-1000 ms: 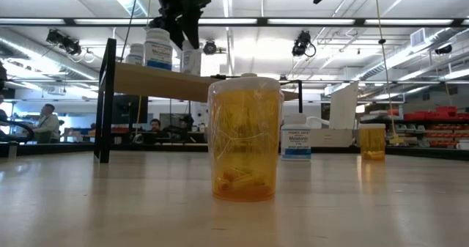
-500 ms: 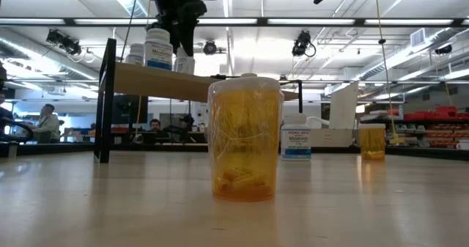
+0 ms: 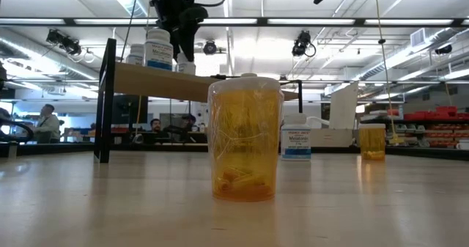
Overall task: Pick and place medicine bottles onto shelf by color
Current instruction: Put the white pill bottle on the shelf
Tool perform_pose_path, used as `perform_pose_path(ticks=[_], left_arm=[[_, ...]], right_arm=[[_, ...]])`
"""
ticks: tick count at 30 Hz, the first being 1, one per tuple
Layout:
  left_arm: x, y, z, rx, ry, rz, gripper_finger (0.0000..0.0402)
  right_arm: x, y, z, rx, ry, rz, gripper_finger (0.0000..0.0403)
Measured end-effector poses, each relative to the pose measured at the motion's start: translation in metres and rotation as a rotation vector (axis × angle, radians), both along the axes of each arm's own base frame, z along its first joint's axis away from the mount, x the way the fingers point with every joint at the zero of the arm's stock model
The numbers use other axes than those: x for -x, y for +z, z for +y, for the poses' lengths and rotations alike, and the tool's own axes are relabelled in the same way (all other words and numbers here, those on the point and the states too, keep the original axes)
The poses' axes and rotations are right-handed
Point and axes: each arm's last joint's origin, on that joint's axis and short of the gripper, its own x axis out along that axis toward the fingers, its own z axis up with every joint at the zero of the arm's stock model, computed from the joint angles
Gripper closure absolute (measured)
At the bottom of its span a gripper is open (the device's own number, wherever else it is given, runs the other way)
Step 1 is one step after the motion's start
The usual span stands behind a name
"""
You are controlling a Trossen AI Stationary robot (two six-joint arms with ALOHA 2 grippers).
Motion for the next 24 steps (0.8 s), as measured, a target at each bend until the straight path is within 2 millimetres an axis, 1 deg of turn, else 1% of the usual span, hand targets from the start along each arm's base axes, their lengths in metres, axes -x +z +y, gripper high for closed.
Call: perform_pose_path(ticks=[6,10,20,24], left_arm=[[0.0016,-0.0005,0.0004,-0.023,0.014,0.028,0.0184],[0.0018,-0.0008,0.0003,-0.021,0.023,0.028,0.0175],[0.0015,-0.0026,-0.0002,-0.008,0.041,0.029,0.013],[0.0008,0.0037,0.0002,-0.016,0.04,0.008,0.0114]], right_arm=[[0.0,0.0,0.0,0.0,0.0,0.0,0.012],[0.0001,0.0001,0.0,0.0,0.0,0.0,0.012],[0.0,0.0,0.0,0.004,0.006,0.004,0.012],[0.0,0.0,0.0001,0.008,0.013,0.007,0.012]])
